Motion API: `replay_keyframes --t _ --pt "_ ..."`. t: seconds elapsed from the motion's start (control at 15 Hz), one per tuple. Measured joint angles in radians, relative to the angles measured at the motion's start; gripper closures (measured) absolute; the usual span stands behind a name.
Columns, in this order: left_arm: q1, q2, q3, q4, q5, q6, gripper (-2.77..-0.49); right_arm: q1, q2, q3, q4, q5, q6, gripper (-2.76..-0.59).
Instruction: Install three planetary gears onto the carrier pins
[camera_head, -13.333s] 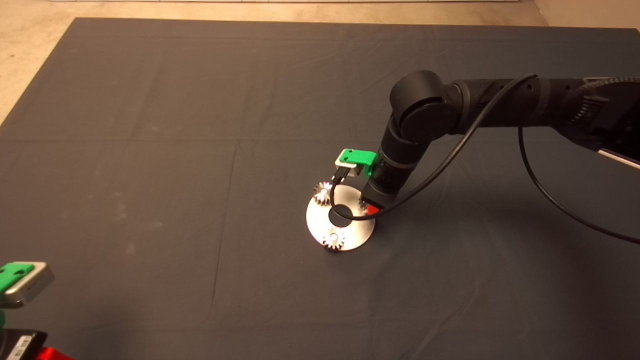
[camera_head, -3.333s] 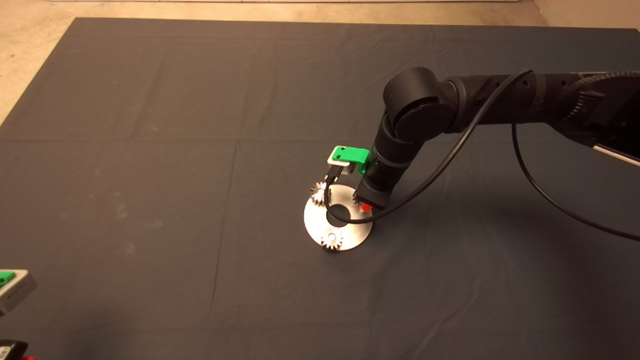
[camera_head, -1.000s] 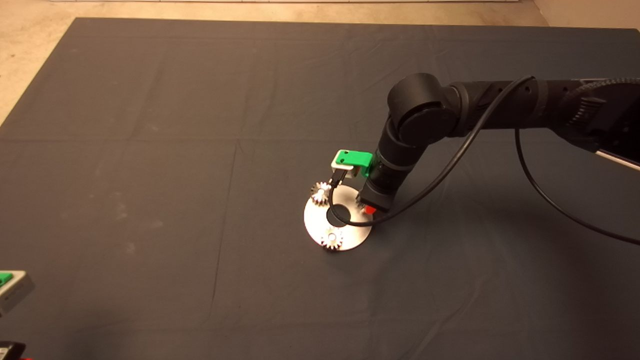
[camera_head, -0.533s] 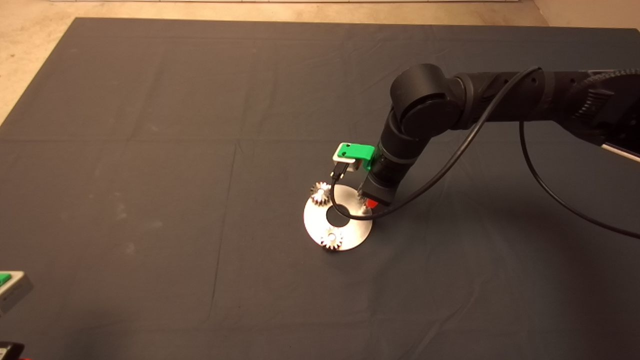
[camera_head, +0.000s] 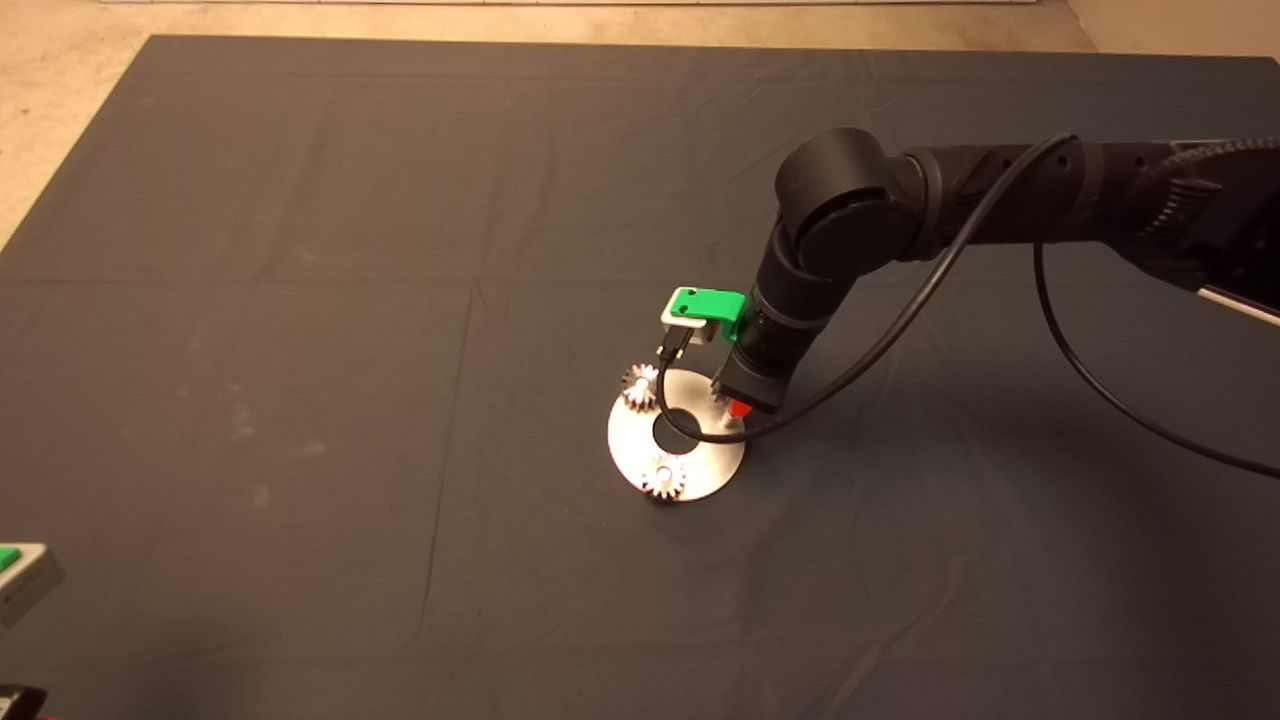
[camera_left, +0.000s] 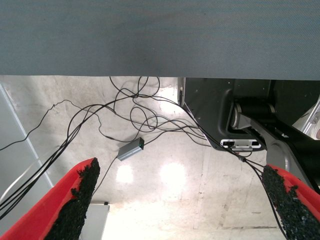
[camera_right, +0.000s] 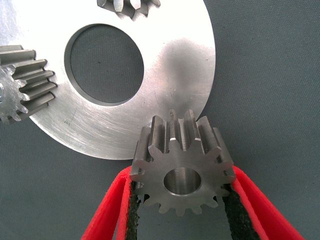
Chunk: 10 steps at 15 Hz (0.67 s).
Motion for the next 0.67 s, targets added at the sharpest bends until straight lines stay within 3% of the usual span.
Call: replay_keyframes --t 0.67 --pt "0.0 -0.002 0.0 0.0 0.0 0.004 -2.33 -0.014 0.001 0.0 0.0 0.0 0.0 -1.01"
